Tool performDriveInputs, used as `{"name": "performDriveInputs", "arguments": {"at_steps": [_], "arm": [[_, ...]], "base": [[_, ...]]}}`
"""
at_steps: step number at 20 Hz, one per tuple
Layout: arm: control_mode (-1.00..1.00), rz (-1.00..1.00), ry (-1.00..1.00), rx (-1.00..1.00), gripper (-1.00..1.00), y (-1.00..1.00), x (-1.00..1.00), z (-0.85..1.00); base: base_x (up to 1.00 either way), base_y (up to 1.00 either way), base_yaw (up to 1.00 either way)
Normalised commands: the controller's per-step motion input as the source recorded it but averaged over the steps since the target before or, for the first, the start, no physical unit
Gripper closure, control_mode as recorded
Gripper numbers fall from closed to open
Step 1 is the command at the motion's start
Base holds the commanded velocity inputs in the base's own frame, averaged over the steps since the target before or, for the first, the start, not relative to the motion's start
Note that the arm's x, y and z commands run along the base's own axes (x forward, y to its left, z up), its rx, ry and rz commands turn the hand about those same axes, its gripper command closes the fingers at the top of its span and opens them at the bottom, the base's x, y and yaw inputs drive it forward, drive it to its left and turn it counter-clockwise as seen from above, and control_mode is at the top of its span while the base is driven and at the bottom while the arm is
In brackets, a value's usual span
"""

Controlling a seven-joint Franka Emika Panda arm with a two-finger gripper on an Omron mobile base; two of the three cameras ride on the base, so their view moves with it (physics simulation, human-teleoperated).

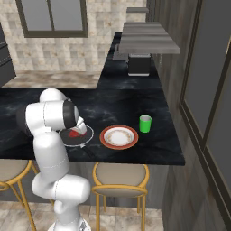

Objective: Pick up the pan with the steak in it and place it on the dining table. Then place the steak on the plate.

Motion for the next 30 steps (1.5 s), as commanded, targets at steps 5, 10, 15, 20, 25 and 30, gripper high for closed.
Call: {"name": "performDriveInputs", "arguments": {"at_steps": [5,10,15,20,25,30], "arm": [[-1.00,-0.06,0.00,0.00,-1.00,-0.04,-0.16,-0.35],[-1.00,-0.09,0.01,0.00,-1.00,-0.05,-0.27,-0.34],[-1.00,-0.01,-0.01,0.02,-1.00,0.00,-0.07,0.01],[-1.00,-0.08,-0.02,0.06,-1.00,-0.01,-0.10,0.17],[-1.00,-0.04,0.00,0.02,-1.00,0.00,-0.11,0.04],[-1.00,0.00,0.02,0.00,-1.00,0.00,-0.01,-0.06]], "base": [[0.00,0.00,0.00],[0.00,0.00,0.00],[0.00,0.00,0.00],[0.00,0.00,0.00],[0.00,0.00,0.00],[0.00,0.00,0.00]]}}
